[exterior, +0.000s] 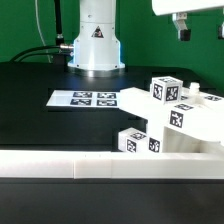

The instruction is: Assemble chair

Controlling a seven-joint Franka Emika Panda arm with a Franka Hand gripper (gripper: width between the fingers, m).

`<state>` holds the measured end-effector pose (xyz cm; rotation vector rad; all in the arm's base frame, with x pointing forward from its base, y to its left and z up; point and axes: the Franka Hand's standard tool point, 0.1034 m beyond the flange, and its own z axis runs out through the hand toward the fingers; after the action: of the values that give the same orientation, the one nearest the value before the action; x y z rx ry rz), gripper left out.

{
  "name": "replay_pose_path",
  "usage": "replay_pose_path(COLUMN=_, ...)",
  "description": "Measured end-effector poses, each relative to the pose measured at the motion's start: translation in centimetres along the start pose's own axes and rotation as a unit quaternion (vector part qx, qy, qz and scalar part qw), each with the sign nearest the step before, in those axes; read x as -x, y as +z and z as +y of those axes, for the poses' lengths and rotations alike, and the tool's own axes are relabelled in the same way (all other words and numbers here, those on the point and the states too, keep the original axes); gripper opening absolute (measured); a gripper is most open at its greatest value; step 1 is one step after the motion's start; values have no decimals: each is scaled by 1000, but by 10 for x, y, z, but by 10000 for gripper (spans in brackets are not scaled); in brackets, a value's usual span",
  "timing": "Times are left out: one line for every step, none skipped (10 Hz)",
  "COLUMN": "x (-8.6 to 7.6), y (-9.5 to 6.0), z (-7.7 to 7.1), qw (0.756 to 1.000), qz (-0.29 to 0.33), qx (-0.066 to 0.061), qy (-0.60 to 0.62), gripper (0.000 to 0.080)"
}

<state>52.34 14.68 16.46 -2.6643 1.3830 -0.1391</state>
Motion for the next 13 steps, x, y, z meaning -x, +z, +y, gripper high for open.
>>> replay_pose_path(x=-1, y=0, z=-1, qw=1000, qz=1, qx=-1, qy=-8, gripper=649)
replay_pose_path(x=0, y=1, z=-1, qw=1000, qz=1, qx=0, qy=-10, gripper=649)
replay_pose_path(x=1, y=2, z=-1, qw=998, qz=5, qx=4, qy=-60, gripper=649)
replay_pose_path(x=5, y=5, z=4, qw=988, qz=12, qx=16, qy=-155, gripper=649)
replay_pose_path(x=8, y=9, z=10, qw=976, qz=8, qx=22, qy=-218, gripper=649)
replay_pose_path(x=10, y=8, z=12, qw=969, qz=4, qx=23, qy=-246, gripper=649)
replay_pose_path(x=10, y=8, z=15, qw=967, qz=8, qx=17, qy=-255, gripper=649)
replay_pose_path(x=10, y=9, z=14, qw=958, qz=7, qx=18, qy=-286, gripper=649)
replay_pose_path(x=10, y=9, z=14, qw=946, qz=7, qx=19, qy=-323, gripper=649)
replay_pose_path(x=9, y=11, z=17, qw=939, qz=6, qx=20, qy=-343, gripper=649)
replay_pose_path(x=9, y=19, z=32, qw=935, qz=7, qx=23, qy=-354, gripper=649)
replay_pose_path(x=3, y=29, z=52, qw=934, qz=3, qx=20, qy=-356, gripper=649)
replay_pose_path(x=-3, y=37, z=67, qw=930, qz=9, qx=19, qy=-367, gripper=649)
